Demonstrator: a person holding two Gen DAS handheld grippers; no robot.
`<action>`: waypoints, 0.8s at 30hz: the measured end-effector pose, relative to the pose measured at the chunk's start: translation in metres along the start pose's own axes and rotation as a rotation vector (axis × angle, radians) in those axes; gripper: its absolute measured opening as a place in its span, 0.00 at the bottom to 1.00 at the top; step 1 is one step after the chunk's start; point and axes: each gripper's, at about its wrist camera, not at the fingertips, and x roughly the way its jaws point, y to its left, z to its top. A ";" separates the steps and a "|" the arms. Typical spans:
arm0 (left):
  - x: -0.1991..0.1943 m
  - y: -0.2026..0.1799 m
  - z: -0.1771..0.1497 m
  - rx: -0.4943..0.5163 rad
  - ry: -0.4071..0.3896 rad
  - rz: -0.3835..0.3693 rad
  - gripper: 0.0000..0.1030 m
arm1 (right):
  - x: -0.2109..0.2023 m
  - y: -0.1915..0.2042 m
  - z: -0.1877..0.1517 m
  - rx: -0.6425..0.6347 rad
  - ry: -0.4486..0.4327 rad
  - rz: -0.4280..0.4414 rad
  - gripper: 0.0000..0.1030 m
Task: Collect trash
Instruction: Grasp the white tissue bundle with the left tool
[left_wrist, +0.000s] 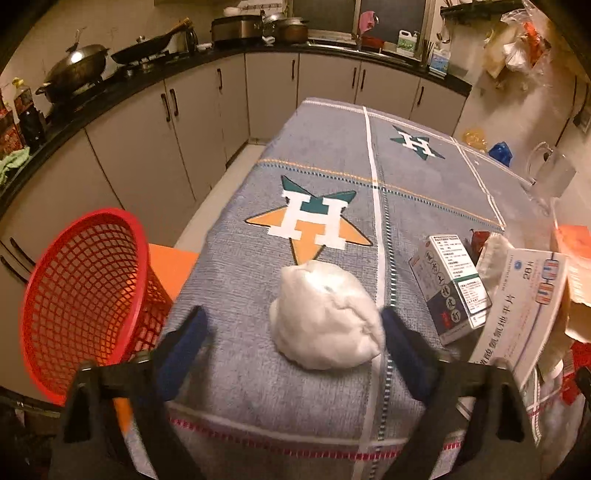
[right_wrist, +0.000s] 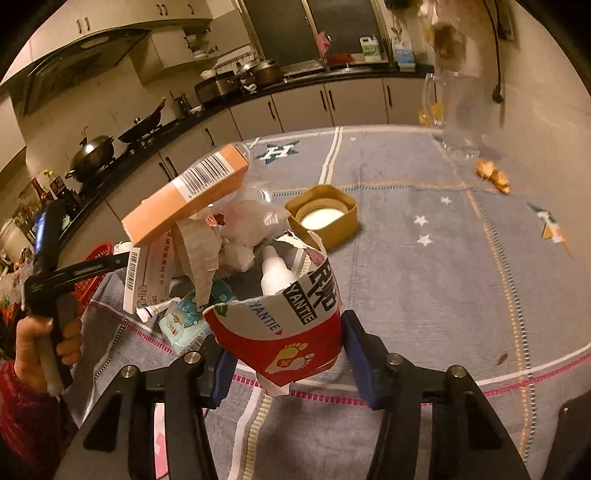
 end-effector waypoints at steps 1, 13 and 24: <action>0.002 0.000 0.000 -0.007 0.006 -0.016 0.74 | -0.003 0.002 0.000 -0.002 -0.006 0.001 0.56; -0.036 -0.011 -0.014 0.026 -0.069 -0.064 0.40 | -0.021 0.028 0.004 -0.033 -0.029 0.078 0.56; -0.093 0.032 -0.020 -0.017 -0.181 -0.077 0.40 | -0.014 0.097 0.026 -0.136 0.015 0.259 0.56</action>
